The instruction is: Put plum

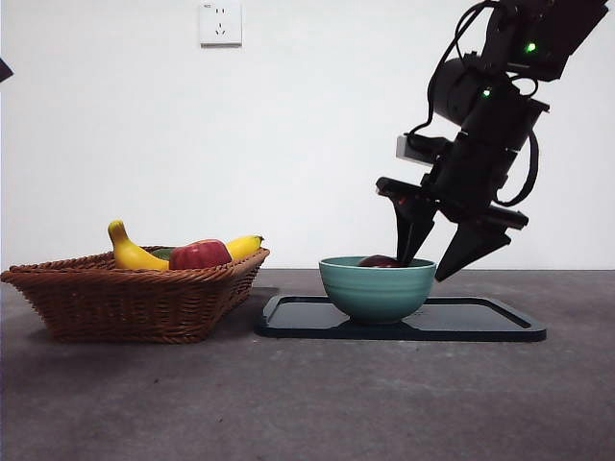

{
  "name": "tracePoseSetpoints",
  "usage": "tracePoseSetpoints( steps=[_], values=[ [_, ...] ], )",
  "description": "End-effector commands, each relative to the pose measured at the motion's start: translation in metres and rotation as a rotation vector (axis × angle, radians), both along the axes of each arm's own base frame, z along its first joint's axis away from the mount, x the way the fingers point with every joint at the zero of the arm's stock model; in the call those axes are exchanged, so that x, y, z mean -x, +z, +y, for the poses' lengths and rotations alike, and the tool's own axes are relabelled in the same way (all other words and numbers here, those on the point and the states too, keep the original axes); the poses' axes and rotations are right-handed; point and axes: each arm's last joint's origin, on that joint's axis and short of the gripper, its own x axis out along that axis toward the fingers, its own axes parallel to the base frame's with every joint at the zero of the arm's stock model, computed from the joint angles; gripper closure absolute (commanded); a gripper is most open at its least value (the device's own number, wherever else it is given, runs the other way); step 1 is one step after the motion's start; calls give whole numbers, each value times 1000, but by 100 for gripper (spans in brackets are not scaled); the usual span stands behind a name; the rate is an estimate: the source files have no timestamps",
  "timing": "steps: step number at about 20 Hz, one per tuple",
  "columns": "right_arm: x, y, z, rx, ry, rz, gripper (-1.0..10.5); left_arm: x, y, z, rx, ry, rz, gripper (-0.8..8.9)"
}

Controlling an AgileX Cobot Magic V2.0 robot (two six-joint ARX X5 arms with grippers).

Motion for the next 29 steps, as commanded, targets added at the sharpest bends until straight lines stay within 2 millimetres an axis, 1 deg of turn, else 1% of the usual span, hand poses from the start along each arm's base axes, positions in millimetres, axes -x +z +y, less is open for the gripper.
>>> tracePoseSetpoints(
  steps=[1,3,5,7,9,11,14,16,17,19,21,26,29],
  values=[
    [2,32,-2,-16,-21,-78,675,0,4,-1,14,-8,-12,408],
    [16,61,-7,-33,-22,-131,675,0,4,-1,13,-9,-14,408],
    [38,94,-13,-50,-4,-174,675,0,4,-1,13,-9,-14,408],
    [67,126,-20,-73,51,-208,675,-1,4,-1,13,-9,-14,408],
    [100,152,-28,-65,85,-239,675,-1,4,-1,13,-9,-16,408],
    [128,169,-37,-57,106,-263,675,-1,4,-1,14,-9,-16,408],
    [165,184,-48,-72,121,-290,675,-1,4,-1,13,-9,-15,408],
    [190,186,-52,-112,164,-307,675,-1,4,-1,13,-9,-15,408],
    [203,183,-53,-117,177,-302,675,-1,4,-1,13,-9,-15,408],
    [223,171,-56,-121,205,-297,675,-1,4,-1,14,-9,-17,408],
    [238,156,-59,-125,224,-290,675,-1,5,-2,19,-9,-25,408],
    [265,121,-64,-166,269,-238,675,-2,7,-2,31,-9,-45,408],
    [272,111,-67,-169,277,-231,675,-2,7,-2,32,-9,-45,408]
  ],
)
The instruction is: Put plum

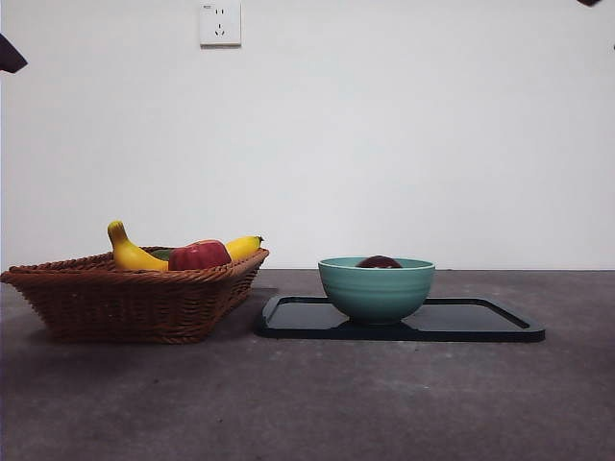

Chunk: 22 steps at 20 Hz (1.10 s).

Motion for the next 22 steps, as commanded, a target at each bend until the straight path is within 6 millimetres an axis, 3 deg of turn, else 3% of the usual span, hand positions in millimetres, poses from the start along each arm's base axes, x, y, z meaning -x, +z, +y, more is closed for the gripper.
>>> tracePoseSetpoints(
  steps=[1,15,19,22],
  values=[
    [2,0,0,-12,2,-4,675,0,4,-1,11,-9,-12,408],
    [2,0,0,-18,-9,7,675,-4,4,-4,50,41,52,409],
    [2,0,0,-22,-13,12,675,-26,11,-19,88,66,84,409],
    [2,0,0,-23,-15,14,675,-53,22,-40,46,91,98,409]
  ],
)
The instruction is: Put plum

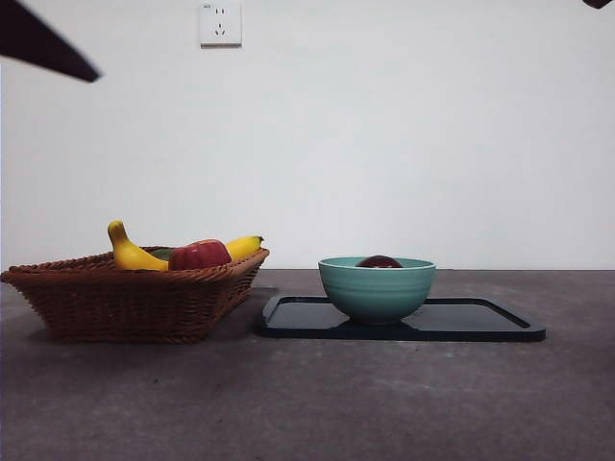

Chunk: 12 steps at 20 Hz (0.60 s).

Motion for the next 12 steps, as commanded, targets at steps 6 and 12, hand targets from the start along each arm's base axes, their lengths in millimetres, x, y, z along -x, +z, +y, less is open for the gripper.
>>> tracePoseSetpoints(
  steps=[6,12],
  values=[
    [0,0,1,-3,-4,16,675,-95,31,-65,-84,57,22,409],
    [1,-1,0,5,-4,33,675,-169,16,-126,-124,47,73,412]
  ],
)
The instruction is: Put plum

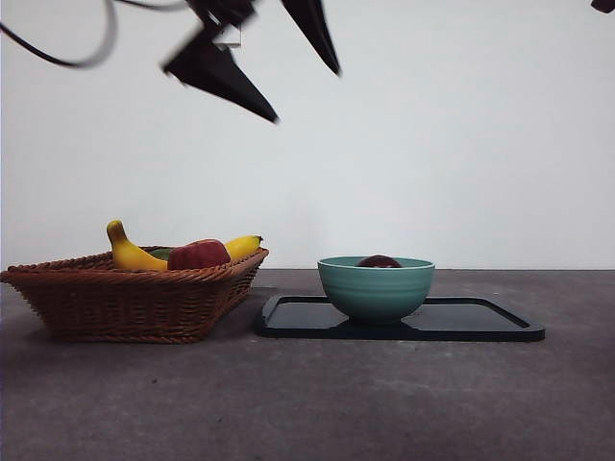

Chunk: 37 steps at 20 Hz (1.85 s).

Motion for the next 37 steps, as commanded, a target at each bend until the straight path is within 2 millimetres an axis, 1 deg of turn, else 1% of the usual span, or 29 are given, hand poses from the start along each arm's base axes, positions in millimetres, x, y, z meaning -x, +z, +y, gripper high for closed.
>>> tracePoseSetpoints(
  steps=[1,5,7,10,12,15,20,25,31,34,37],
  values=[
    [0,0,1,-3,-2,11,675,-26,-14,-28,-26,-9,24,412],
    [0,0,1,-1,-1,14,675,-54,-34,-65,-73,-11,35,412],
    [0,0,1,1,-1,18,675,-64,-45,-82,-102,-9,35,413],
    [1,-1,0,5,-2,27,675,-74,-65,-101,-172,9,38,413],
    [1,-1,0,7,-1,29,675,-79,-78,-108,-207,24,40,413],
    [1,-2,0,11,-1,38,675,-83,-96,-113,-249,36,53,413],
    [2,-2,0,14,1,39,675,-84,-108,-117,-313,6,36,413],
    [2,-2,0,14,1,38,675,-85,-131,-122,-355,-17,69,413],
    [2,-2,0,15,3,36,675,-84,-133,-121,-373,-24,71,418],
    [2,-2,0,17,2,34,675,-82,-133,-122,-393,-49,71,512],
    [2,-2,0,19,3,32,675,-79,-134,-124,-396,-58,71,513]
  ],
)
